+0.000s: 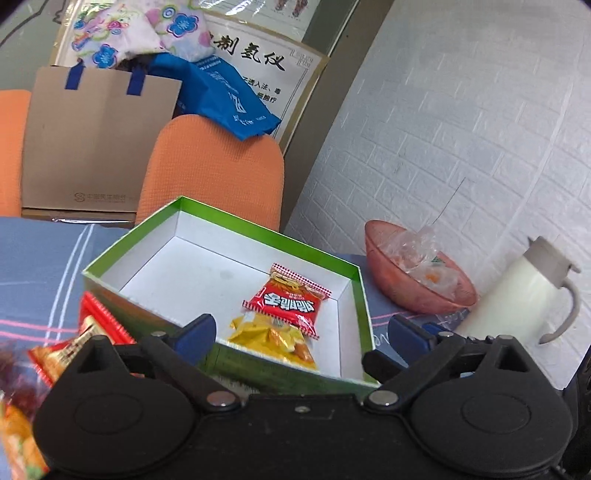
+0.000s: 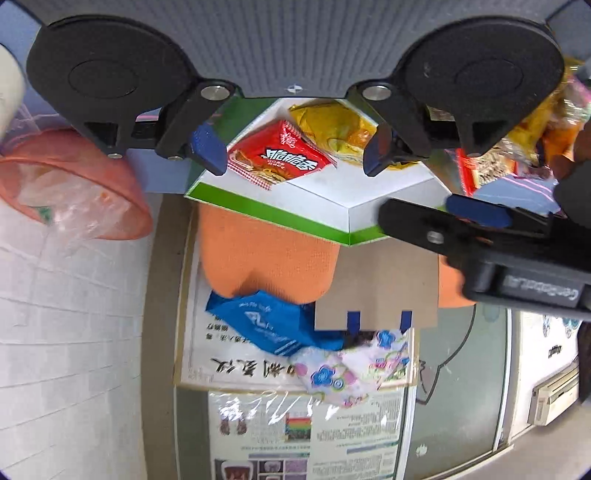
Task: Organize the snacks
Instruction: 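Lower the chip bag into the green box and open the left gripper, then grasp the orange-wrapped sausage with the left gripper while the right grasps the green candy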
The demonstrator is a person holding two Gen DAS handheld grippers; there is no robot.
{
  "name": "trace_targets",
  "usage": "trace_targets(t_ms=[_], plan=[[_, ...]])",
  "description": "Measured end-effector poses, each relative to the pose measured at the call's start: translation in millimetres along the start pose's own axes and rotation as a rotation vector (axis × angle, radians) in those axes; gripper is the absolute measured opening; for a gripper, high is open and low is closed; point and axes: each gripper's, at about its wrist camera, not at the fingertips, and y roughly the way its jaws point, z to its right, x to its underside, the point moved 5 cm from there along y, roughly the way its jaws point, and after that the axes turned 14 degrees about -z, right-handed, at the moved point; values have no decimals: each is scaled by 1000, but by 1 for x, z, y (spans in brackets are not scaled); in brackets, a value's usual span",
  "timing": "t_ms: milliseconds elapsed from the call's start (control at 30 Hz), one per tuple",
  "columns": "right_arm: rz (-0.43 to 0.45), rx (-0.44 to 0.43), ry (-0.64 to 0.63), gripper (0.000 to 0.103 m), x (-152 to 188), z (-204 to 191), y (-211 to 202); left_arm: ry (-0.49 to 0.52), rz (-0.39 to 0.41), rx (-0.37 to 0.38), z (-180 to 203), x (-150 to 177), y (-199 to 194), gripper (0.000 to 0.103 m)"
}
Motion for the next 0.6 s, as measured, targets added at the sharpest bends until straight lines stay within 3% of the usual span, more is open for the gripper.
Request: trace_targets(t_ms=[267,433,600], plan=[[-51,-133,104,103,54,-12,-65,-18,-21,43,-3,70,-53,103],[-139,-78,66,103,101,-25,-81,-50,-62,56,-15,119,-62,103],[-194,-62,31,103,120,-40,-73,-83,-99,63,-21,149,-67,103]])
